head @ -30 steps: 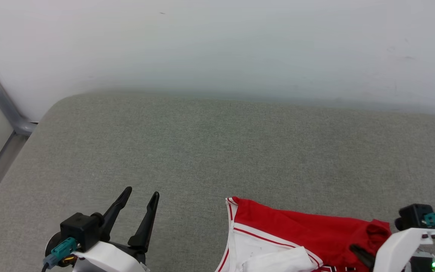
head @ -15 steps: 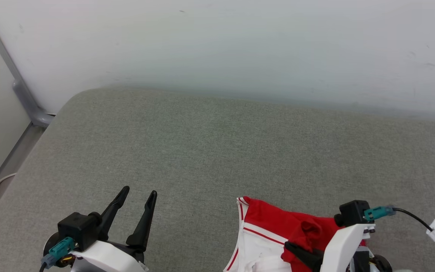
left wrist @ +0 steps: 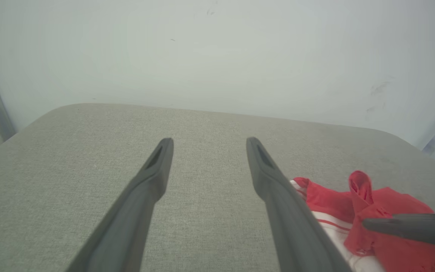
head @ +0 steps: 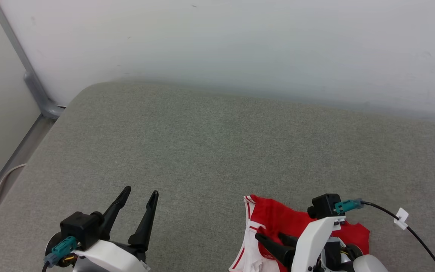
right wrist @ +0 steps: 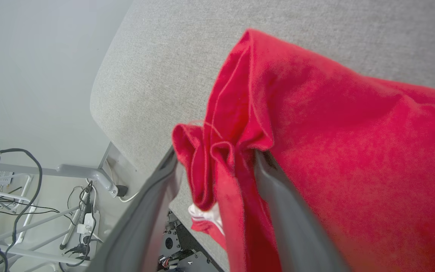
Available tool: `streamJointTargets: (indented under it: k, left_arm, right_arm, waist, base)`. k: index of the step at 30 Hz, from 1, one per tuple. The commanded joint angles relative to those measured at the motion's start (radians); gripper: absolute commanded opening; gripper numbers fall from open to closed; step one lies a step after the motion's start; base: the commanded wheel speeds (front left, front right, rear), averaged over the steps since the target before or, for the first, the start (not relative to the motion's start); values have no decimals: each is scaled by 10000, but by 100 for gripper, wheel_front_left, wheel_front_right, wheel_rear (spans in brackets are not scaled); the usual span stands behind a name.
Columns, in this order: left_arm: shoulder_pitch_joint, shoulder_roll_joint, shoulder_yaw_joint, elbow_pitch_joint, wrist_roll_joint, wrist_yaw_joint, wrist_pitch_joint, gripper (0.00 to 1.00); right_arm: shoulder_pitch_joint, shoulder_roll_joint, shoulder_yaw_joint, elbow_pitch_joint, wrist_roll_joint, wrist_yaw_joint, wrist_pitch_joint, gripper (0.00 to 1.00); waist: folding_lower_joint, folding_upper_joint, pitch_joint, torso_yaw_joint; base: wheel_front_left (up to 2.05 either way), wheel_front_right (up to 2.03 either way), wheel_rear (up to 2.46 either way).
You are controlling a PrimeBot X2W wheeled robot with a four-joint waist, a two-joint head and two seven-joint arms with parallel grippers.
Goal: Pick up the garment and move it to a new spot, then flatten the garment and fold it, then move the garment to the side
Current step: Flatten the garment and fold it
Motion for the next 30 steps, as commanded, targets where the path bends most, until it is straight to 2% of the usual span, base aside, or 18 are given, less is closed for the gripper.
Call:
streamJointTargets:
  k: [1, 6, 11, 14, 17, 21, 25, 30]
  left_arm:
    - [-26, -22, 23, 71, 0, 6, -15, 100]
    - [125, -109, 148, 315, 29, 151, -61, 100]
    - [135, -257, 234, 424, 87, 26, -91, 100]
    - [106, -341, 323, 425, 130, -72, -116, 100]
    - [73, -451, 448, 386, 251, -130, -127, 100]
    - [17, -689, 674, 308, 472, -217, -140, 100]
    - [97, -976, 981, 210, 791, -334, -143, 100]
    - [315, -1294, 1361, 211, 1190, -530, -142, 100]
  right_arm:
    - [-188, 14, 140, 82, 73, -5, -200, 100]
    - [-309, 11, 600, 7, 556, -5, -288, 100]
    - [-551, 11, 260, -162, 183, -5, -316, 100]
    - [-847, 17, -75, -442, -734, -5, -429, 100]
    - [-1200, -54, -422, -905, -2671, -5, -696, 100]
    - [-1446, -687, -795, -1410, -4709, -5, -1447, 100]
    - [-1475, -1406, -1184, -1751, -5568, -6, -2506, 100]
    - [-1050, -1820, -2134, -2018, -5718, -6, -3569, 100]
  waist:
    - [0, -1, 34, 28]
    - [0, -1, 74, -4]
    - [0, -1, 69, -133]
    - [0, -1, 75, -263]
    - [0, -1, 102, -421]
    - [0, -1, 136, -613]
    - [0, -1, 155, -815]
    - [0, -1, 193, -1067]
  base:
    - [0, 0, 0]
    - [0, 0, 0]
    - [0, 0, 0]
    - [0, 0, 0]
    - [0, 0, 0]
    - [0, 0, 0]
    - [0, 0, 0]
    - [0, 0, 0]
